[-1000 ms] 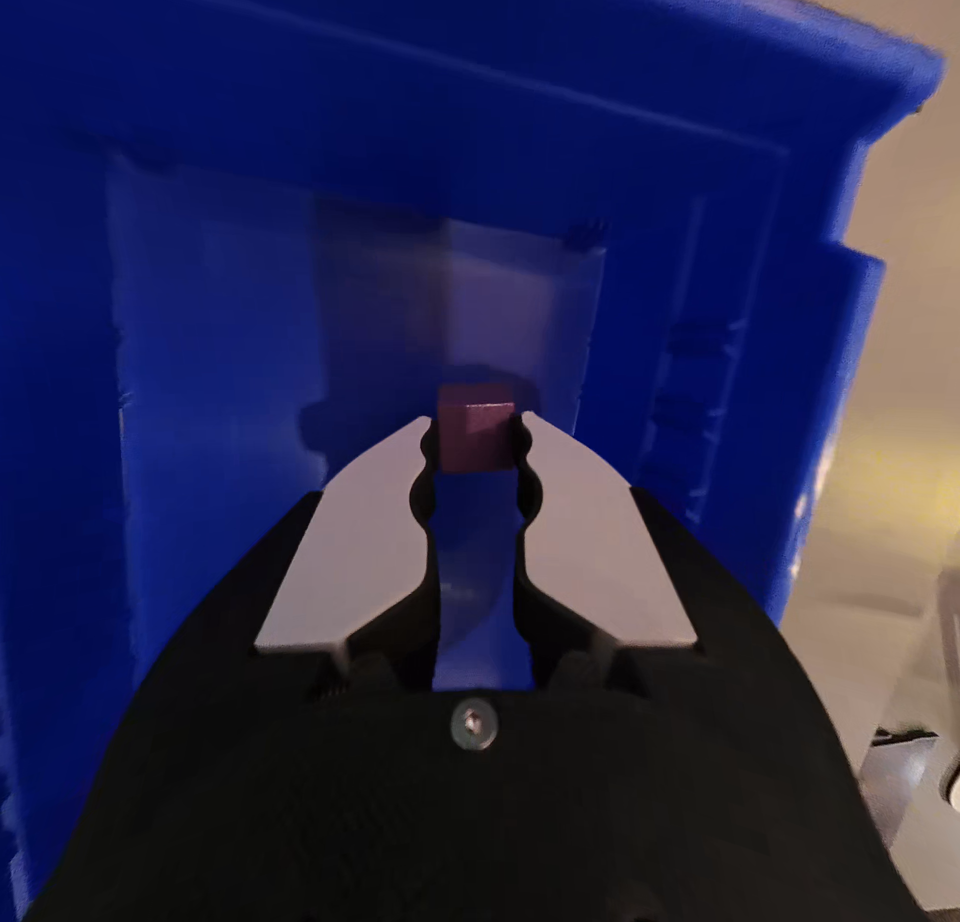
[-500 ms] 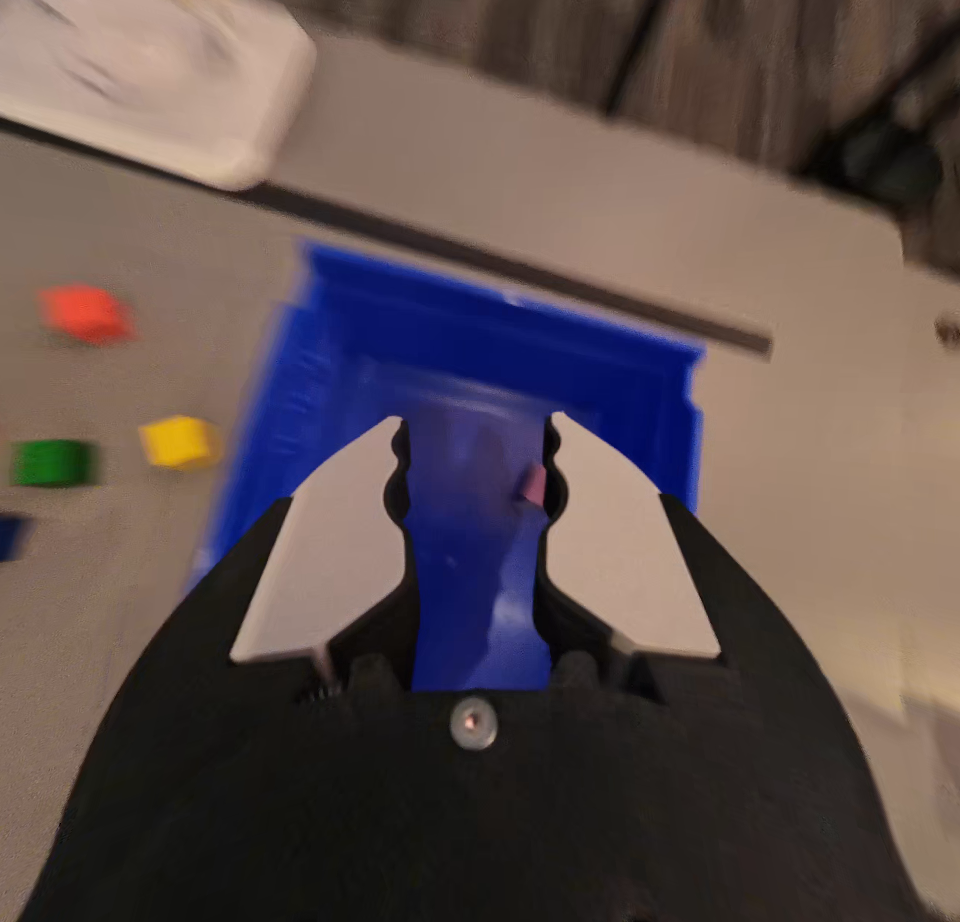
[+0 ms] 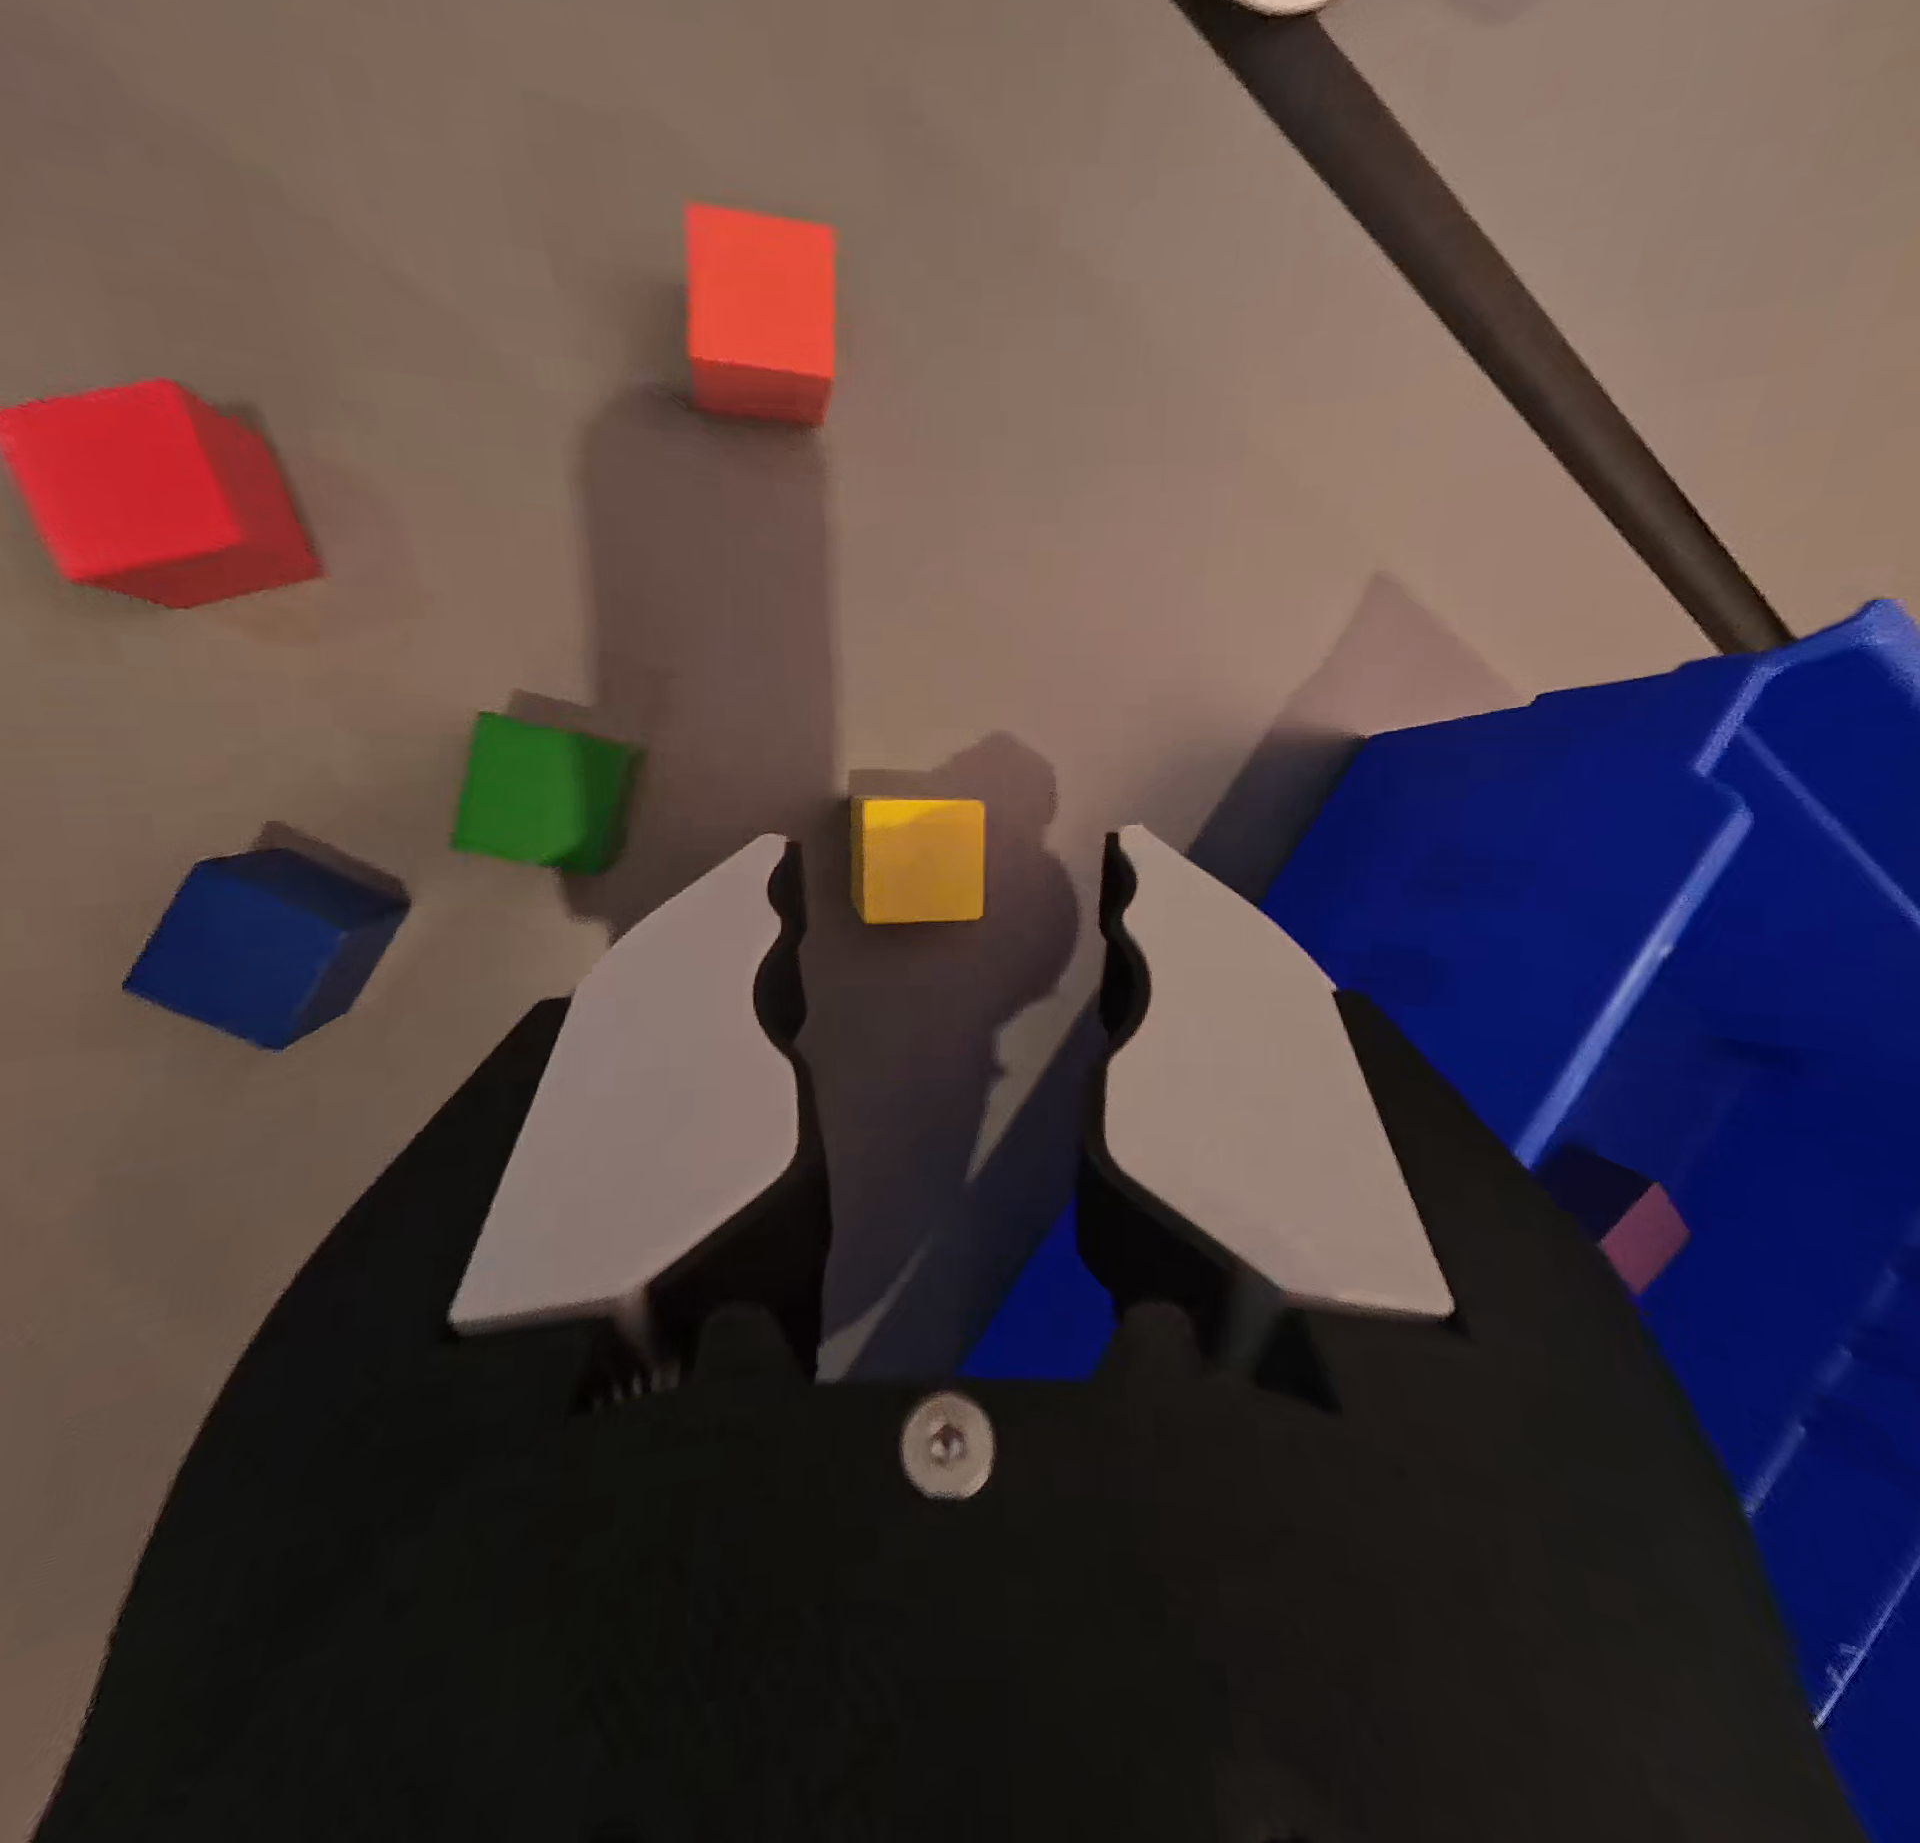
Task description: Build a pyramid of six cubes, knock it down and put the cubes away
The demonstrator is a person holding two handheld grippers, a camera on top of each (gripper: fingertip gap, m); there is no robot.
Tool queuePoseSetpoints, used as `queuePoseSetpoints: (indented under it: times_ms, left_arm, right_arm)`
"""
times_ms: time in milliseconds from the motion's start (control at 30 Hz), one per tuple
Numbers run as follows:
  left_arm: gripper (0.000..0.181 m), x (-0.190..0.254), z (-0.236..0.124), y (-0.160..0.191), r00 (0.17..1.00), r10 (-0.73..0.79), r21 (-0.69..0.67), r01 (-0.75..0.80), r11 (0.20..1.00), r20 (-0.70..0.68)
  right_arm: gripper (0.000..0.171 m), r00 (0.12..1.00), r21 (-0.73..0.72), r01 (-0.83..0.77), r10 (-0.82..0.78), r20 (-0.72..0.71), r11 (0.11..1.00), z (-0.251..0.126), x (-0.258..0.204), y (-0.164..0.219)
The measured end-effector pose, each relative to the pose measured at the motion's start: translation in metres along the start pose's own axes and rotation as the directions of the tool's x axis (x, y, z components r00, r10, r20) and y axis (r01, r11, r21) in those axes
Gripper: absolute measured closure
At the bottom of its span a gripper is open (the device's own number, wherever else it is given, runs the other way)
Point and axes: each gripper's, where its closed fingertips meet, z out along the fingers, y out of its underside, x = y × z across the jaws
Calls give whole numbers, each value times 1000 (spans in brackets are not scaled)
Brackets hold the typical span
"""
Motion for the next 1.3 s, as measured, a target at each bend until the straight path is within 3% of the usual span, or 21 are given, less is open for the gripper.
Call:
queuePoseSetpoints:
  times_ms: [200,300,400,500,600,700,833,967,1300]
  left_arm:
    - [126,5,7,4,1000,17,-26,-17,1000,-16]
    - [126,8,10,6,999,29,-39,-30,999,-17]
    - [126,10,11,7,999,36,-45,-37,998,-19]
    - [126,11,11,7,999,37,-46,-38,998,-24]
    - [126,10,9,5,999,34,-38,-34,999,-22]
    - [127,11,7,4,999,33,-29,-34,999,-23]
    - [127,12,8,4,999,33,-34,-34,999,-26]
    - [127,14,9,6,999,40,-47,-42,998,-29]
    - [130,15,13,12,998,50,-77,-52,996,-33]
  right_arm:
    - [118,998,-134,-53,57,25,990,21,-3,17]
    - [141,999,-170,-32,38,30,985,26,-4,22]
    - [143,993,-121,-43,55,101,992,16,-11,14]
    - [143,985,63,-63,52,164,996,-32,-6,-13]
    - [143,982,336,-139,85,169,932,-112,30,-34]
    - [143,964,428,-267,242,114,863,-152,93,-7]
    - [143,891,164,-455,445,91,875,-97,150,67]
    - [142,851,-44,-505,506,140,862,-33,150,97]
    - [142,871,-134,-487,492,6,863,11,154,110]
